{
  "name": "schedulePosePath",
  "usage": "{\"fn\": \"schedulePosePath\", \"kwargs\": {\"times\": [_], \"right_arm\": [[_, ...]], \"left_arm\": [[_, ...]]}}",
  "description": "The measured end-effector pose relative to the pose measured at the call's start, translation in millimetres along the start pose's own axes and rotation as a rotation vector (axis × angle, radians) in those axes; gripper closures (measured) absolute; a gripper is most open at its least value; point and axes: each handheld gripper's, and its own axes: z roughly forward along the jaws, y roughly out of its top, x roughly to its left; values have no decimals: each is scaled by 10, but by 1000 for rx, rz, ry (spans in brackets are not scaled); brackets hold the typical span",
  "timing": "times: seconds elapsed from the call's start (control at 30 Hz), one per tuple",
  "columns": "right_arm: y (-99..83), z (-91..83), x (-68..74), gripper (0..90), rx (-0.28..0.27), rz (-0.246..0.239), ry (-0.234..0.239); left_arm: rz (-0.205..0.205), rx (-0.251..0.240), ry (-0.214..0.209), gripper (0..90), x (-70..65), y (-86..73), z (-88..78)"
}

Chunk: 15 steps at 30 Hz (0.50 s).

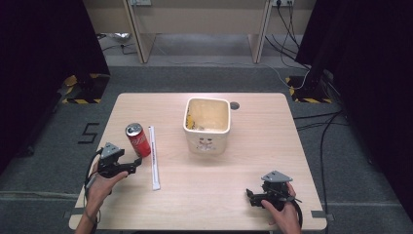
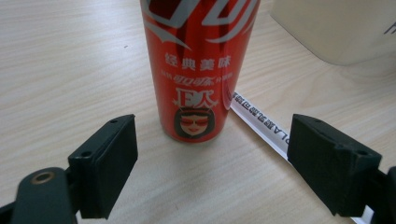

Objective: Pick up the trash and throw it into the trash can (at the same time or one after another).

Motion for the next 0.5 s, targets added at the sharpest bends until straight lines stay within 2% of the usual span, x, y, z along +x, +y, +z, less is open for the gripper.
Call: {"fn": "schedulePosePath", "kwargs": {"times": [0.23,0.5], "right_arm": [[0,0,0,3,0,0,0],[0,0,3,2,1,3,1]], "left_arm": [[-6,-9,-7,157,28,76,88],[6,-13,6,157,58,155,191]]}}
